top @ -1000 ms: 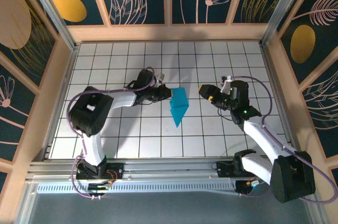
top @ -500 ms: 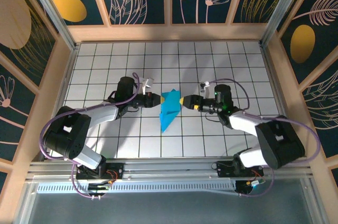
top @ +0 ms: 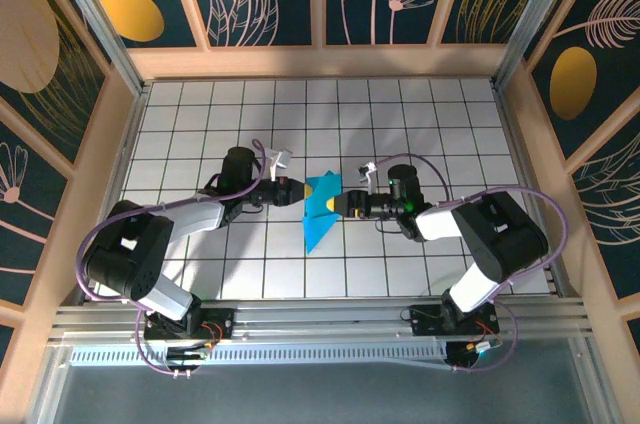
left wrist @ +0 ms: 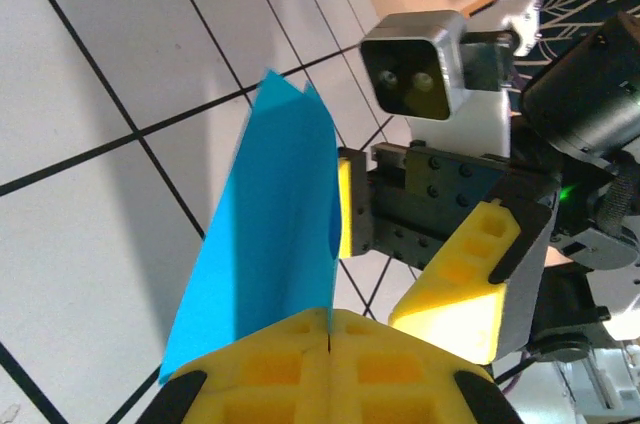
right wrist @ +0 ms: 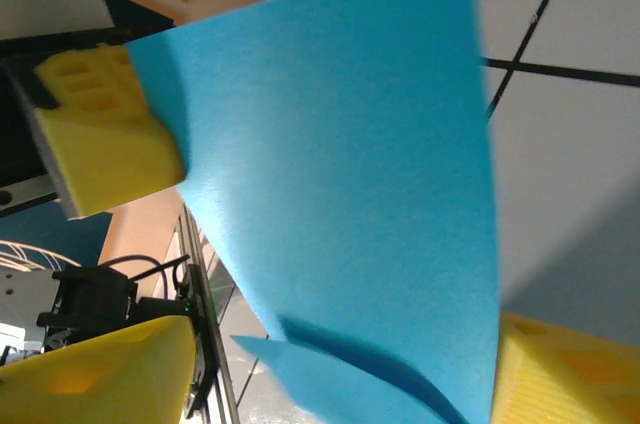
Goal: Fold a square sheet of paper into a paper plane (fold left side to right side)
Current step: Fold the wing for the fifth time at the center of the table.
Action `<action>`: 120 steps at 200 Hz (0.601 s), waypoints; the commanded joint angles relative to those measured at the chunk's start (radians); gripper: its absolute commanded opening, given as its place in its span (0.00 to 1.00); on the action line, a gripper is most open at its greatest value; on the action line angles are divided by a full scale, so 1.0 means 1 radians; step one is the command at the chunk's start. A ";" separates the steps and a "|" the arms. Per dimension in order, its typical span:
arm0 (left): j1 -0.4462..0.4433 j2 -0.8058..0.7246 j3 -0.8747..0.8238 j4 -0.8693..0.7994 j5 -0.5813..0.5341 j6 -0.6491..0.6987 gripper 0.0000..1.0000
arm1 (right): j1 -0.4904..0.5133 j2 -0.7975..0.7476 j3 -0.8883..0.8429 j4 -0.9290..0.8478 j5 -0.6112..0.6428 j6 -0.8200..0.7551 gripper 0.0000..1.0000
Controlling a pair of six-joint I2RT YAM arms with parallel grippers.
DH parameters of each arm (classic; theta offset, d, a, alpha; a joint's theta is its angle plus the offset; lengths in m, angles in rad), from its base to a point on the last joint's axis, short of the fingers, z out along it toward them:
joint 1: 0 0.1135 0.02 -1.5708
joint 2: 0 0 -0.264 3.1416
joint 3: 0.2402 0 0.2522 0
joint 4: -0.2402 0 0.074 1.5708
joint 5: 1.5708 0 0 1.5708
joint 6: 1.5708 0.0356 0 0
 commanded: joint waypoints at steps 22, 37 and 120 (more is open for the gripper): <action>0.003 0.034 0.001 -0.039 -0.055 0.043 0.00 | -0.012 -0.035 0.025 -0.010 -0.010 -0.027 0.55; 0.002 0.043 0.001 -0.039 -0.061 0.040 0.00 | -0.021 -0.049 0.027 -0.050 0.007 -0.044 0.52; 0.002 0.089 -0.013 -0.007 -0.029 0.029 0.00 | -0.041 -0.022 0.100 -0.162 0.040 -0.082 0.37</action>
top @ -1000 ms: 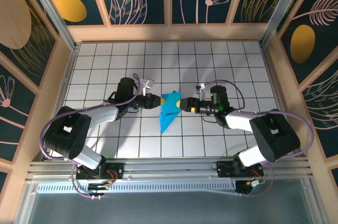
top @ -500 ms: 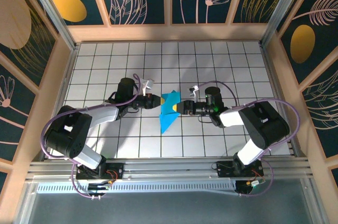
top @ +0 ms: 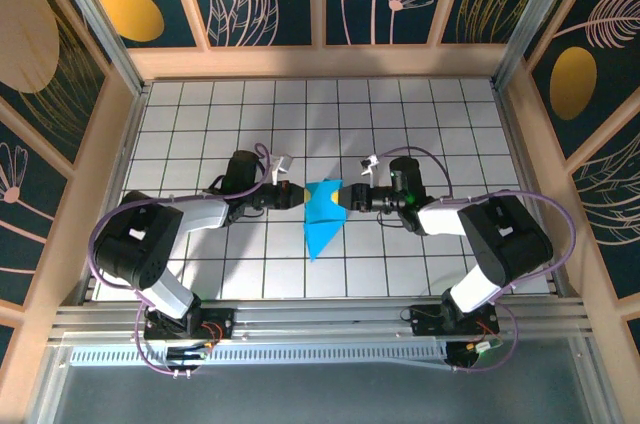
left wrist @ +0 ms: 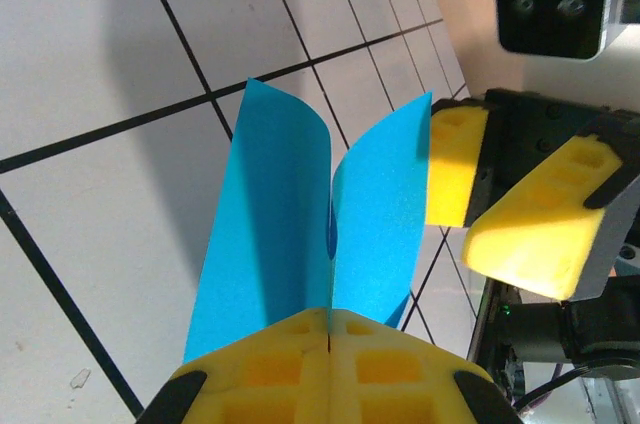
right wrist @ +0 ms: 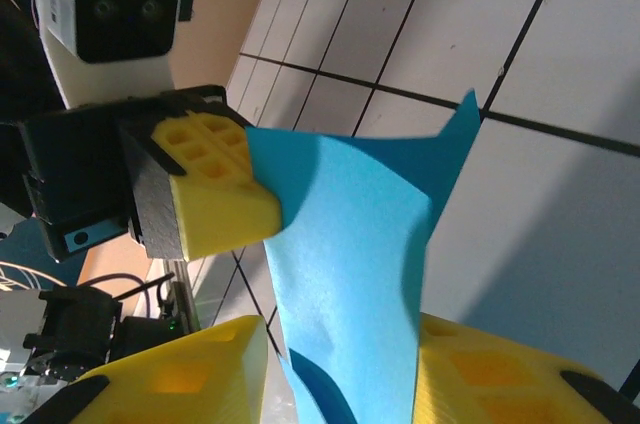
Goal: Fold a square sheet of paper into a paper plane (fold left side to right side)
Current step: Fold the wing for the fifth time at the center of the table.
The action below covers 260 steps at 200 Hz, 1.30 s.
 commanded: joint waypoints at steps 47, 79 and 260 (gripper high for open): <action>0.003 0.022 -0.014 0.026 0.017 0.015 0.00 | -0.018 0.048 0.074 -0.058 0.016 -0.036 0.26; 0.002 -0.006 -0.014 0.007 -0.021 0.014 0.15 | -0.019 0.070 0.083 -0.093 0.052 -0.037 0.00; -0.543 -0.170 0.250 -0.775 -0.938 0.246 0.52 | -0.051 0.163 0.303 -0.561 0.158 0.205 0.00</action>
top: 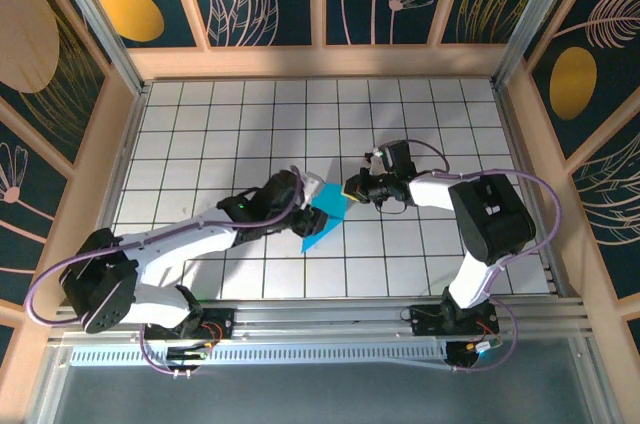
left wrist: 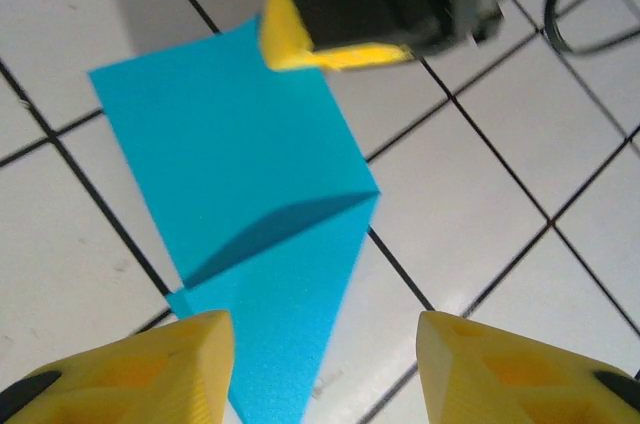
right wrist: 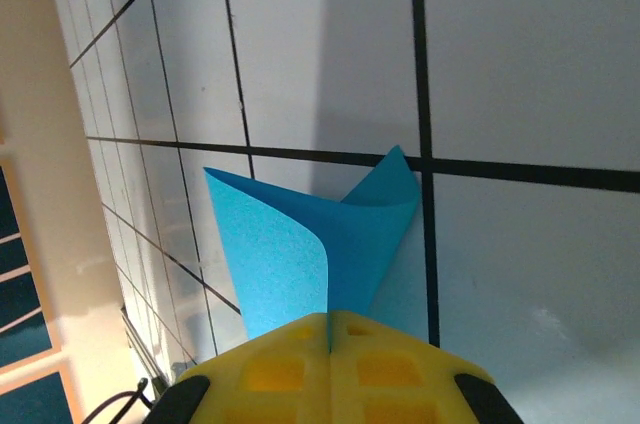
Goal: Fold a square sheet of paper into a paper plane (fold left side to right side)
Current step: Fold the wing for the fifth time at the center of the table.
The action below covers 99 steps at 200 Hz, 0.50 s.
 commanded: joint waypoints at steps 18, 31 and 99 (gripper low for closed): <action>-0.105 0.148 0.116 -0.166 -0.223 0.017 0.52 | -0.007 0.007 0.035 -0.044 -0.001 0.041 0.00; -0.115 0.193 0.129 -0.179 -0.250 0.021 0.52 | -0.008 0.005 0.037 -0.052 -0.002 0.039 0.00; -0.160 0.325 0.224 -0.200 -0.319 0.056 0.56 | -0.008 0.007 0.031 -0.040 -0.009 0.046 0.00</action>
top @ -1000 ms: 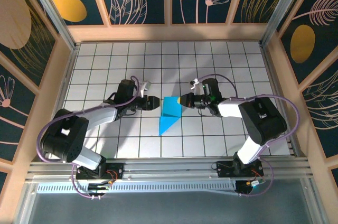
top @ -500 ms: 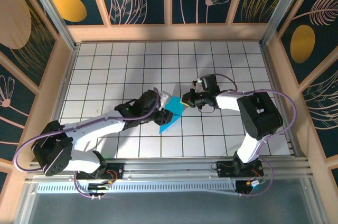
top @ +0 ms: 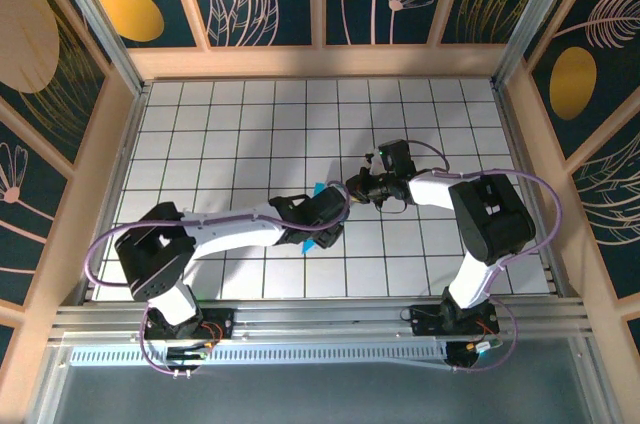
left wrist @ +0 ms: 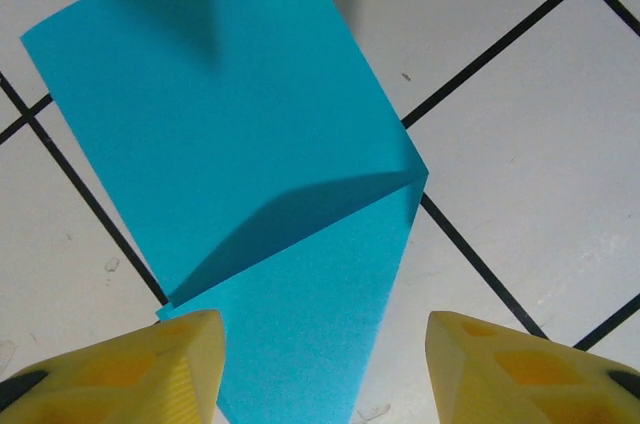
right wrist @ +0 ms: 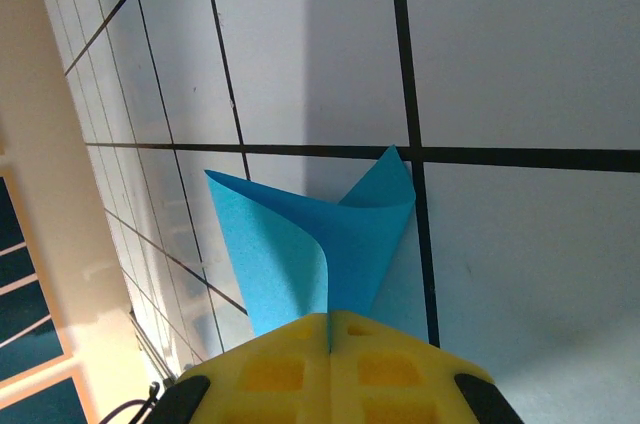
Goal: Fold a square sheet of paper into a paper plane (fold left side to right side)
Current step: Fold the wing for the fifth time at the center of the table.
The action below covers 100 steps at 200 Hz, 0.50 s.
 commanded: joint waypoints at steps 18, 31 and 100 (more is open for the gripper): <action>-0.026 0.073 0.032 -0.048 -0.075 0.032 0.57 | -0.008 0.006 0.015 -0.011 -0.009 0.017 0.00; -0.027 0.088 0.036 -0.048 -0.087 0.034 0.57 | -0.008 0.006 0.015 -0.012 -0.009 0.018 0.00; -0.028 0.130 0.036 -0.037 -0.137 0.040 0.57 | -0.007 0.006 0.010 -0.018 -0.007 0.016 0.00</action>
